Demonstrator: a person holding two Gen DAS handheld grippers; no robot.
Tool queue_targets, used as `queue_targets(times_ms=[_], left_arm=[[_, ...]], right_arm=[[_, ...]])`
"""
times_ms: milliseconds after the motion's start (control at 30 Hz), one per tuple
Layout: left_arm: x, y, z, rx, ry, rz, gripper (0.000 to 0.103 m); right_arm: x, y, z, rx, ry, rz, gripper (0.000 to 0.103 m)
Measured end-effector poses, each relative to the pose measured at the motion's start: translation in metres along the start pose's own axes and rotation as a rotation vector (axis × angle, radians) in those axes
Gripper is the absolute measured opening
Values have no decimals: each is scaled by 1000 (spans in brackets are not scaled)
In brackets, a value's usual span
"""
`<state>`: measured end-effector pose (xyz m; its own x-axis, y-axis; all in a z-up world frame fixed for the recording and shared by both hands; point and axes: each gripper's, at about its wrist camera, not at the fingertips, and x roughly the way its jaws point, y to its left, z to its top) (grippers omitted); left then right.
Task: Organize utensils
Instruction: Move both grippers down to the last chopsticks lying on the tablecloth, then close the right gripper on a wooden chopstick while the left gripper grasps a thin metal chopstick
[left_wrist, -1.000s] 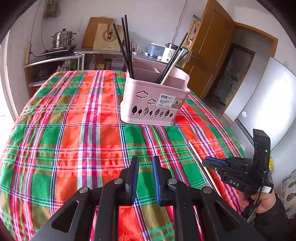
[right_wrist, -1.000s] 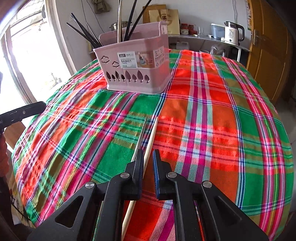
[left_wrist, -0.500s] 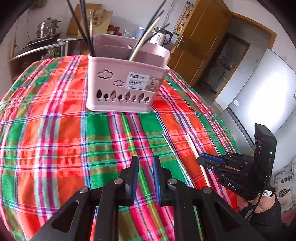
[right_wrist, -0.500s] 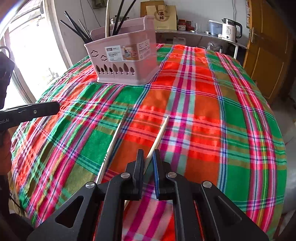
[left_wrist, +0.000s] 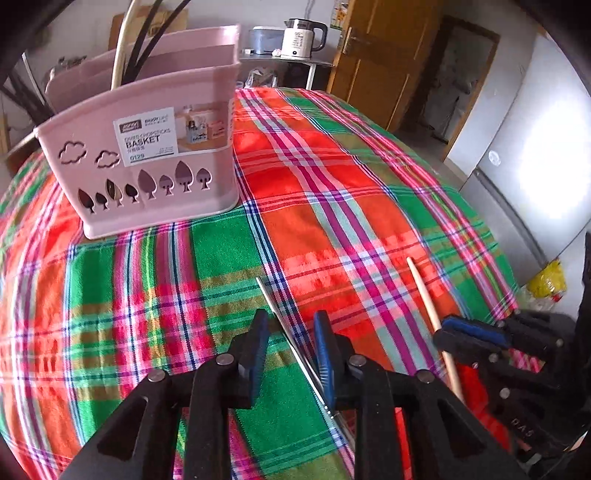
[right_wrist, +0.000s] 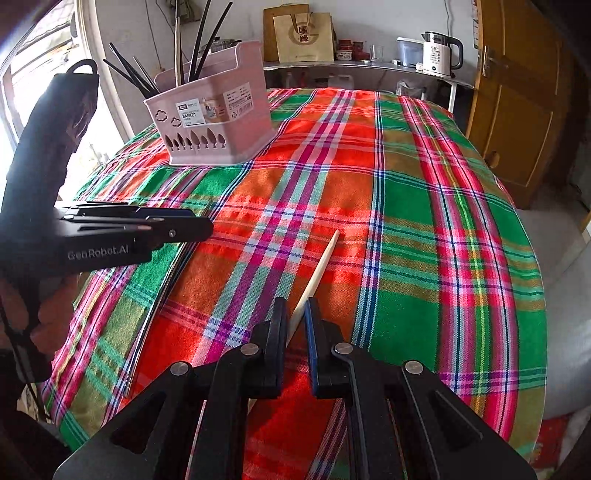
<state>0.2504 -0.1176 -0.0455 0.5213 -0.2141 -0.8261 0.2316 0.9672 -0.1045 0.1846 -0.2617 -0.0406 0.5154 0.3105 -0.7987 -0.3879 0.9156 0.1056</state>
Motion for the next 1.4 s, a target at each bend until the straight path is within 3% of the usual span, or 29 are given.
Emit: queue_targets(times_ms=[33,133,267,633,700,1067,1233,1400], left_arm=[[-1,-3,-3,35,-5,21,12],[-9,10,-14,77,3,-13,5],[-27,46,-32,112,2,14,4],[-65,148,-64,-147,-23,152,4],[-67,158,-64,-197,-27,139,5],[-63,165,-54,-145,3,113,7],[-57,159,-47,-94,23,95,22],[-52,154,-40,-55,43,105,24]], right_arm=[[0,1,0,-3,-2,-4,9],[0,2,-1,-6,-5,-6,10],[3,7,0,1,-6,12,10],[26,62,15,-58,17,99,10],[28,68,19,-68,26,92,10],[46,88,47,-186,59,51,14],[58,86,58,-175,91,66,14],[61,88,61,-188,106,64,12]])
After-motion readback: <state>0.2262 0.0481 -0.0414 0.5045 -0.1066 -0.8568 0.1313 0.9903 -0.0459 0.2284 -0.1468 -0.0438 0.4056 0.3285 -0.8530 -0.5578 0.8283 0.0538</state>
